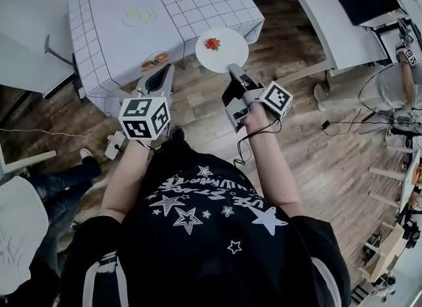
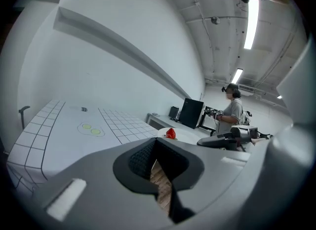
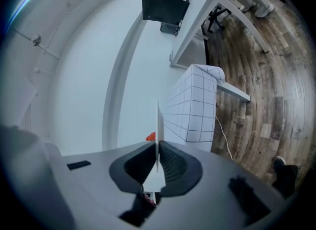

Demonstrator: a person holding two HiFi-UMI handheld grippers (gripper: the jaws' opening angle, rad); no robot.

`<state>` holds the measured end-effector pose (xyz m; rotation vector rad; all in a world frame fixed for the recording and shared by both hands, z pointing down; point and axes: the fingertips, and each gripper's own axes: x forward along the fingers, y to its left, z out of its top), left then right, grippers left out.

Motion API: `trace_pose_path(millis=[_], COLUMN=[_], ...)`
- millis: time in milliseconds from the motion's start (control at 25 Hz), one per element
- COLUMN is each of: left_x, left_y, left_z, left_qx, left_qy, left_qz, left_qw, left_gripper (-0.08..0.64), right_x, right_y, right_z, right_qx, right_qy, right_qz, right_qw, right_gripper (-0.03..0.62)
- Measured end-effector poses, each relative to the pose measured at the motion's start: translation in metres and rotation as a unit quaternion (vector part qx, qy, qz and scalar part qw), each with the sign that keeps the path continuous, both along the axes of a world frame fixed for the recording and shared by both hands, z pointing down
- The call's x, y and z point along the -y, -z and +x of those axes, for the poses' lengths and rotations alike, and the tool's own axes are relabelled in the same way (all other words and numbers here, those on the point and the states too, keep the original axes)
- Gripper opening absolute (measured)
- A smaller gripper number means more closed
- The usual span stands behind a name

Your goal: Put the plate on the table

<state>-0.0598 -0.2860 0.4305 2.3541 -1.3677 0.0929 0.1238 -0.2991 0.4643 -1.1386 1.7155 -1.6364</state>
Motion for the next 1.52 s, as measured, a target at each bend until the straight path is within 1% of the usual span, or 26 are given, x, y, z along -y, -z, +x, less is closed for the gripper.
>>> trace_pose_path(millis=[120,240,360,480,640,880,1000,1160,1360,1520], left_x=[0.027,0.051,0.074,0.097,0.108,0.117,0.128,0.144,0.161,0.168], left_y=[-0.001,-0.003,-0.009,-0.017,-0.022,-0.032,-0.036,-0.042,-0.045,-0.052], left_z=[0.002,0.0,-0.005,-0.012,-0.022,-0.022,-0.023,-0.026,-0.028,-0.024], left_qx=[0.004,0.004,-0.004,-0.001,-0.006,-0.005,0.001,0.007,0.025,0.024], left_qy=[-0.014,-0.024,-0.038,-0.043,-0.034,-0.027,-0.017,0.009,0.033,0.052], left_qz=[-0.006,-0.01,-0.016,-0.019,-0.028,-0.039,-0.045,-0.055,-0.063,-0.076], left_qw=[0.9999,0.9996,0.9992,0.9989,0.999,0.9988,0.9989,0.9984,0.9972,0.9955], left_gripper=[0.008,0.008,0.008,0.008,0.008,0.008,0.008,0.008,0.008,0.008], right_x=[0.025,0.051,0.073,0.093,0.103,0.123,0.14,0.159,0.177,0.186], right_y=[0.002,0.003,-0.005,-0.018,-0.025,-0.036,-0.046,-0.063,-0.079,-0.093], right_z=[0.001,-0.003,-0.008,-0.015,-0.022,-0.021,-0.026,-0.033,-0.034,-0.036], right_qx=[-0.002,0.002,-0.002,-0.008,-0.014,-0.019,-0.014,-0.006,0.001,0.003], right_qy=[-0.006,-0.011,-0.014,-0.014,-0.002,0.012,0.033,0.067,0.1,0.124], right_qz=[-0.002,0.006,0.004,-0.005,-0.014,-0.017,-0.022,-0.031,-0.045,-0.055], right_qw=[1.0,1.0,1.0,1.0,1.0,1.0,0.999,0.997,0.994,0.991], right_gripper=[0.026,0.026,0.026,0.026,0.026,0.026,0.026,0.026,0.026,0.026])
